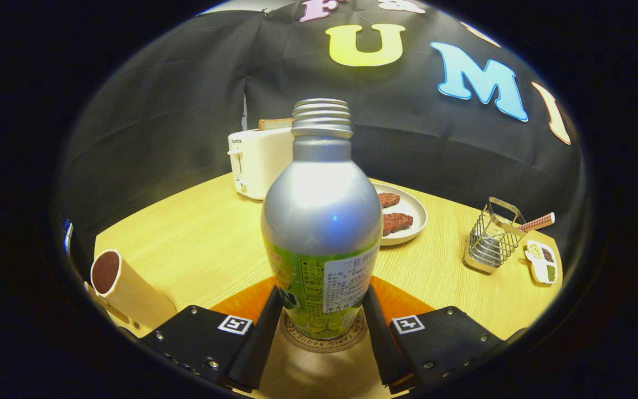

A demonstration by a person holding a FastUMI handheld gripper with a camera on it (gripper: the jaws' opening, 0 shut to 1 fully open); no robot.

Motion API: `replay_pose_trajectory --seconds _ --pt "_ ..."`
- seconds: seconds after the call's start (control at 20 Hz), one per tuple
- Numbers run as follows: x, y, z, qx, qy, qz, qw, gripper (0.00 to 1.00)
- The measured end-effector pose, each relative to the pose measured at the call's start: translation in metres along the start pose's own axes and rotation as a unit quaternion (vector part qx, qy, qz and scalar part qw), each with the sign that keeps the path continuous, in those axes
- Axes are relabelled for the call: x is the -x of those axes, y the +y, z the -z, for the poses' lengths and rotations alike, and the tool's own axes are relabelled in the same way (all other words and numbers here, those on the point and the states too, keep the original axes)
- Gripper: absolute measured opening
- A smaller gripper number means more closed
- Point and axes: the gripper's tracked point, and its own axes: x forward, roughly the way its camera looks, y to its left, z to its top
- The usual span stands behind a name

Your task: Take the bottle from table, then pour the juice into the cup, finally place the bottle on the coaster

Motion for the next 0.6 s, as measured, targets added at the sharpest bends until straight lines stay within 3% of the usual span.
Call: replay_pose_trajectory --seconds 0.15,0.2,0.25,0.6 --pt "0.003 0.000 0.003 -0.003 0.006 -0.001 1.000 0.80" --pt "0.004 0.000 0.001 -0.004 0.005 0.000 1.000 0.86" --pt "0.004 -0.001 -0.001 -0.008 0.003 0.002 1.000 1.00" --pt "0.039 -0.002 -0.020 -0.010 -0.019 0.026 0.999 0.99"
